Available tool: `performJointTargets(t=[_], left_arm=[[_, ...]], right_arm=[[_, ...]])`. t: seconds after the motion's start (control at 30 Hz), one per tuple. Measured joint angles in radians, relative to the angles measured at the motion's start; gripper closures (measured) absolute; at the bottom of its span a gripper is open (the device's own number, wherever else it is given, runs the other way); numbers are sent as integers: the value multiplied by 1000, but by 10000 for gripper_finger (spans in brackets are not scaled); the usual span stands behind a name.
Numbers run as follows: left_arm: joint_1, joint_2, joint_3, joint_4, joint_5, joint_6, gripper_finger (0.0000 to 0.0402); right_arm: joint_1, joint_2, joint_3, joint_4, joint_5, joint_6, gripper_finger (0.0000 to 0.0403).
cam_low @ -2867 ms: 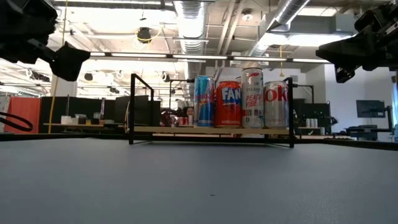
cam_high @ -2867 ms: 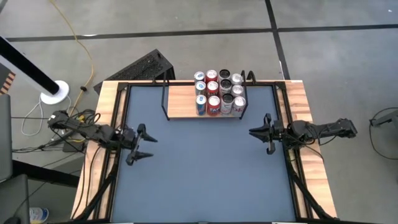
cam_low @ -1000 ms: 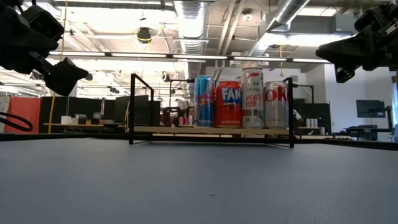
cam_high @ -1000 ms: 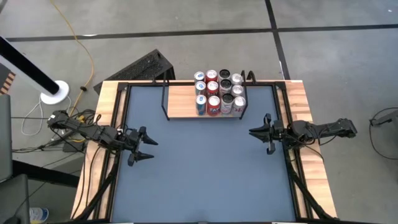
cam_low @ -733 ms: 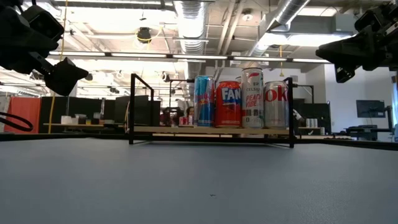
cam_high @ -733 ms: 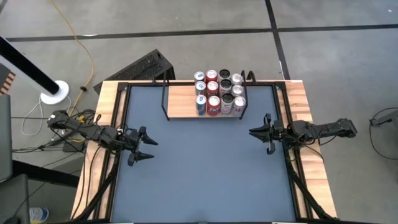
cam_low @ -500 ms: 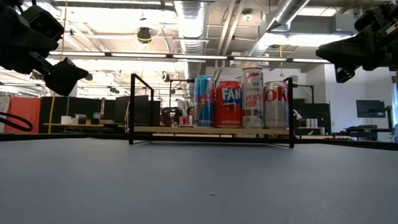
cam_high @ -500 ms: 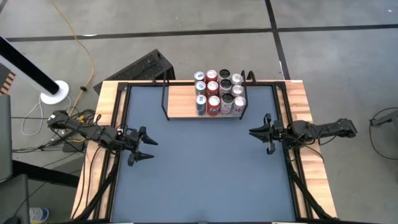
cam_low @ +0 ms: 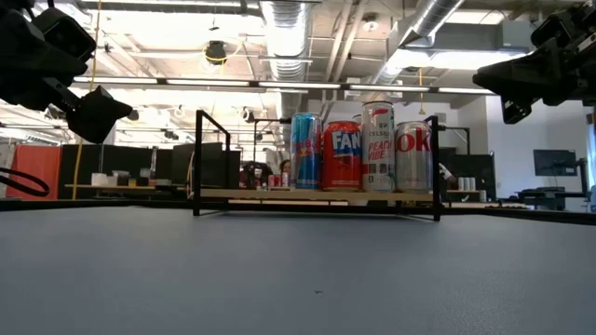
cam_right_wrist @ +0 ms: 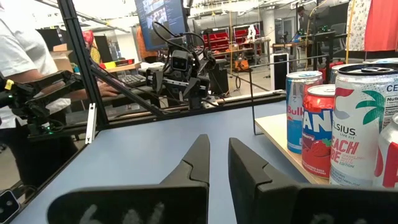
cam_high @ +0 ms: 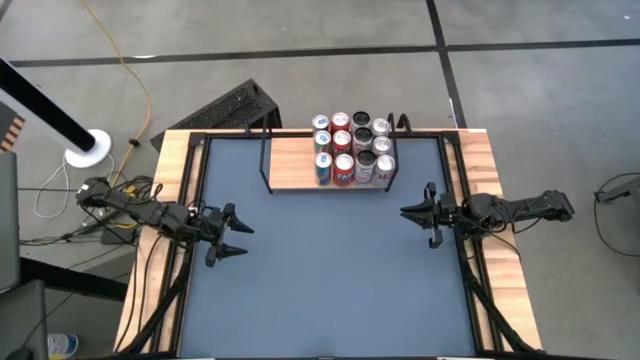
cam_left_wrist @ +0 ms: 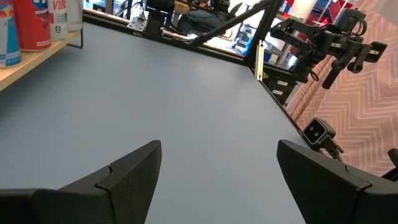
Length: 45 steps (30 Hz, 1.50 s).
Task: Place canned beverage on shelf
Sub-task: Return to Home Position
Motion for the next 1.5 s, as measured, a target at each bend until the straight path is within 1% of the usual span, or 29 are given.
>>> performJointTargets(t=[1.5], left_arm=[[0,0,0,0,0,0,90]], right_arm=[[0,0,0,0,0,0,357]])
